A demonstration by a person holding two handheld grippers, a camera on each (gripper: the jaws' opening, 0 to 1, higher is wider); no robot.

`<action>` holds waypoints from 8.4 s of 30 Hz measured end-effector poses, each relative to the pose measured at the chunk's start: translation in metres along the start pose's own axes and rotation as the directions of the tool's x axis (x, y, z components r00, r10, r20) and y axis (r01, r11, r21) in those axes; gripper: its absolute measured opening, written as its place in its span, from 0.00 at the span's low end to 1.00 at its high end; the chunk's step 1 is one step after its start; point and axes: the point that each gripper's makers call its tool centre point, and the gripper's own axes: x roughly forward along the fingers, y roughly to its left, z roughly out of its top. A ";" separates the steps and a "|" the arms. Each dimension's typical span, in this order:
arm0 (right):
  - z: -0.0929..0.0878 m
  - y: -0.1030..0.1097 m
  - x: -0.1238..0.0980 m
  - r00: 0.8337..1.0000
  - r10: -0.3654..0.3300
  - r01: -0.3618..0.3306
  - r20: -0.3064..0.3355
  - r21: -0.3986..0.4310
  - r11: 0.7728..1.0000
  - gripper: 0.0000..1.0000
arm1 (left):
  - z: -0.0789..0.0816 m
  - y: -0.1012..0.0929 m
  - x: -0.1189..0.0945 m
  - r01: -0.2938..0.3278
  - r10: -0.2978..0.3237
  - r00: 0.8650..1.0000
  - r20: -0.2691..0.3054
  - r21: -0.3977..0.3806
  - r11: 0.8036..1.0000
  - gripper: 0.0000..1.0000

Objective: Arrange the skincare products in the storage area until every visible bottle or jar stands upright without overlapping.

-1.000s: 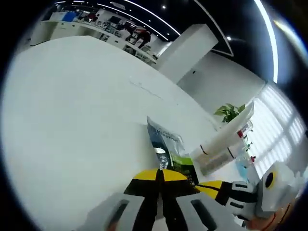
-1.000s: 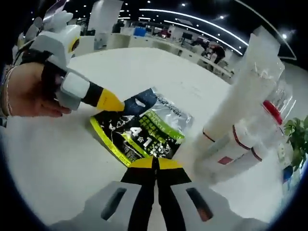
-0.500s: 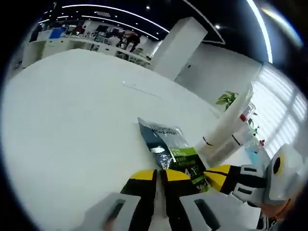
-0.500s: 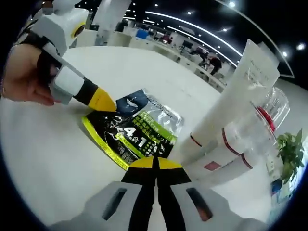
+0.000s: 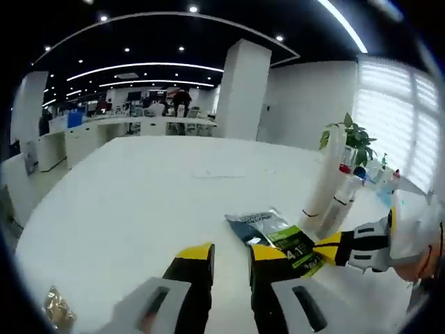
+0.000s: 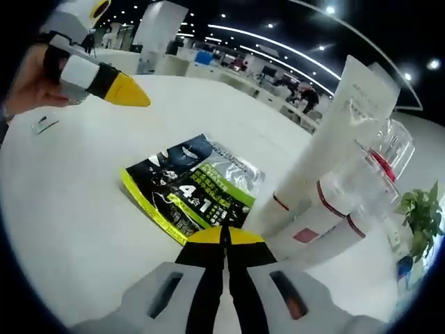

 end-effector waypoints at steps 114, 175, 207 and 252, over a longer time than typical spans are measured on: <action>0.160 0.267 -0.040 0.594 0.789 -0.804 0.157 0.077 0.590 0.00 | -0.099 0.106 -0.173 -0.071 0.029 0.991 -0.131 -0.328 0.942 0.15; 0.118 0.157 -0.061 0.749 0.630 -0.661 0.203 0.278 0.696 0.00 | -0.053 0.007 -0.102 0.249 -0.328 0.936 -0.125 -0.425 0.870 0.00; 0.113 0.135 -0.020 0.802 0.568 -0.588 0.184 0.416 0.694 0.00 | -0.038 0.026 -0.051 0.169 -0.260 0.943 -0.207 -0.375 0.911 0.00; 0.111 0.081 0.092 0.932 0.361 -0.356 0.032 0.262 0.897 0.00 | -0.037 0.055 0.066 0.133 -0.195 0.860 -0.472 -0.162 0.978 0.01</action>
